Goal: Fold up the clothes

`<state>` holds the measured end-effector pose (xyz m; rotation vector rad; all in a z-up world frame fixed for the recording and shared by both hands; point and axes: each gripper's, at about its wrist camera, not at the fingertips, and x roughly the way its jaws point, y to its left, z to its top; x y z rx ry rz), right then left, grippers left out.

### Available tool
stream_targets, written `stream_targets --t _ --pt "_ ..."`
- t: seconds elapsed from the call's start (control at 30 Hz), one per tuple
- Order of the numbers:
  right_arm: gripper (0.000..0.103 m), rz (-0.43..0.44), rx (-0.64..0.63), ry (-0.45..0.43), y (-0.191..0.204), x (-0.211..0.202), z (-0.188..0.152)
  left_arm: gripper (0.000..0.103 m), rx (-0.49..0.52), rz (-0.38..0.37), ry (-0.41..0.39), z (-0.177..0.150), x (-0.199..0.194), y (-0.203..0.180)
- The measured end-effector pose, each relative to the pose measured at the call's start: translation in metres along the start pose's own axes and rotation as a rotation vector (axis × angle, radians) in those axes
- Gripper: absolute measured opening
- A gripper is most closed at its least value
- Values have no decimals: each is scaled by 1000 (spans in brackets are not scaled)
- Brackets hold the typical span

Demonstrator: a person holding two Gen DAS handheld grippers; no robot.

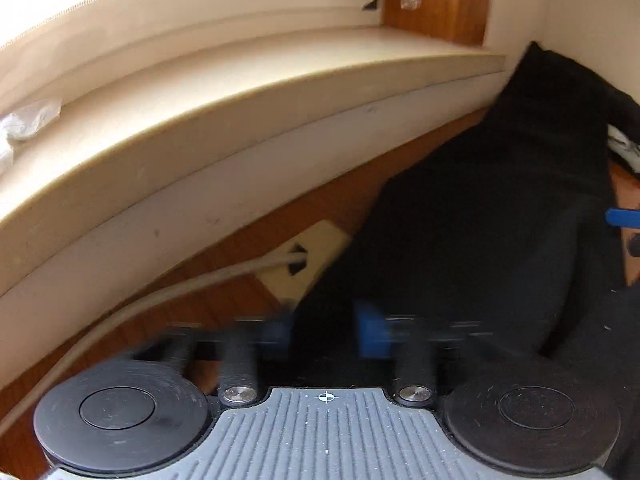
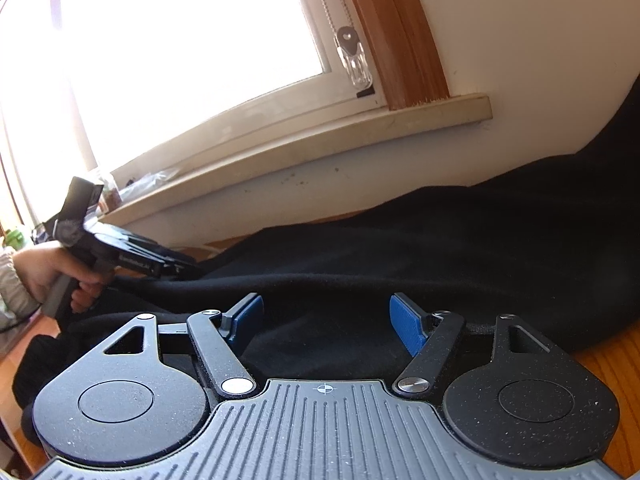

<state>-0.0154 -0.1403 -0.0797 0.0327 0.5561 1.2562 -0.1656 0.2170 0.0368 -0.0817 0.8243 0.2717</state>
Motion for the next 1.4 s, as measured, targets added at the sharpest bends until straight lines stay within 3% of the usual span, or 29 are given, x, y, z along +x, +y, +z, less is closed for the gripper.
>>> stream_targets --t 0.07,0.17,0.27,0.3,0.4,0.5,0.53,0.8,1.0,1.07,1.1,1.13,1.17,1.4 --pt "70 7 6 -6 -1 -1 0 2 29 50 -66 0 -13 -3" --pt "70 15 13 -17 -3 -3 0 2 6 170 -245 10 -38 -5" --pt "70 20 20 -29 -4 -5 0 4 -1 252 -348 21 -51 -8" --pt "70 22 22 -33 -4 -5 0 8 14 237 -298 23 -44 -10" --pt "70 27 29 -44 -6 -7 1 28 36 239 -250 19 -34 -16" --pt "70 30 33 -46 -6 -7 1 61 -7 222 -280 8 -49 -10" --pt "70 30 33 -44 -6 -7 1 66 -16 219 -289 3 -58 -6" --pt "71 21 32 -34 -3 -6 0 69 -128 253 -295 -77 -134 23" --pt "74 -39 -24 -20 7 -2 1 68 -219 211 -293 -148 -188 25" --pt "74 -78 -86 -36 22 -5 2 66 -244 179 -293 -167 -199 22" --pt "74 -87 -114 -42 32 -6 4 60 -255 162 -294 -176 -203 20" --pt "73 -96 -141 -48 42 -7 6 45 -259 144 -295 -182 -207 18" --pt "73 -96 -165 -53 52 -8 9 41 -262 128 -297 -186 -209 15" --pt "71 37 -323 20 140 14 17 41 -236 121 -272 -200 -206 2"
